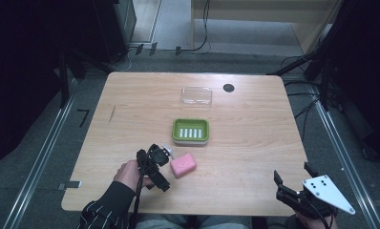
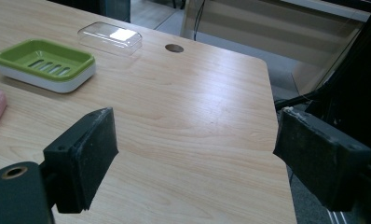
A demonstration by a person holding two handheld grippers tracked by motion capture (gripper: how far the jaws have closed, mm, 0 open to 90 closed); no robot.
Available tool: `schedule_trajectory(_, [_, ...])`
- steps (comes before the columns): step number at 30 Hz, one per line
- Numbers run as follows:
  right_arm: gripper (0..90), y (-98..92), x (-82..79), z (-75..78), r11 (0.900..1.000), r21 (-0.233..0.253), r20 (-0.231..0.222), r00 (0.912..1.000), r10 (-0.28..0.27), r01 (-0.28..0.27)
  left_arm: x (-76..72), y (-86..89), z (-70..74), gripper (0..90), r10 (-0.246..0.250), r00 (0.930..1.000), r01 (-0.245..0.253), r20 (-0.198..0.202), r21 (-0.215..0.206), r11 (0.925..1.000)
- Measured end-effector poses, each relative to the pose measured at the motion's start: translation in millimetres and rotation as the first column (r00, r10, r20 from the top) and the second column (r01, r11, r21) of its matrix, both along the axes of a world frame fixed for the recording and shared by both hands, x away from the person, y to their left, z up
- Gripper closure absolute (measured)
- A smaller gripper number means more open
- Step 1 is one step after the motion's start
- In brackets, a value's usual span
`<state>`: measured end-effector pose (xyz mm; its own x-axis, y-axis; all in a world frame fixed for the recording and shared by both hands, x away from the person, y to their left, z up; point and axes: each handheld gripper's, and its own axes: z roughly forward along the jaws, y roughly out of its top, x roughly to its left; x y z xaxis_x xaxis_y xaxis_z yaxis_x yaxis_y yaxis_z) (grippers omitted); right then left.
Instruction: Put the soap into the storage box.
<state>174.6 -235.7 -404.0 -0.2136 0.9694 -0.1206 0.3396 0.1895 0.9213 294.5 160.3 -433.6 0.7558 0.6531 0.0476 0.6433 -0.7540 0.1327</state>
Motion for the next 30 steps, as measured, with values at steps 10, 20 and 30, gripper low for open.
schedule_trajectory(10, [13.5, 0.1, 0.0, 0.0, 1.0, 0.0, 0.0, 1.0, 0.001, -0.001, 10.3, -9.9, 1.7, 1.7, -0.015, 0.9999, 0.015, -0.004, -0.002, 0.9999])
schedule_trajectory(20, [13.5, -0.1, -0.1, 0.0, 1.0, 0.0, 0.0, 1.0, 0.0, 0.0, 17.2, -22.5, 2.0, 1.6, -0.035, 0.9994, 0.035, 0.001, -0.012, 0.9993])
schedule_trajectory(30, [13.5, 0.0, 0.0, 0.0, 1.0, -0.001, 0.0, 1.0, 0.001, -0.001, 28.6, -33.9, -1.2, 1.5, -0.045, 0.999, 0.045, 0.001, -0.013, 0.9989])
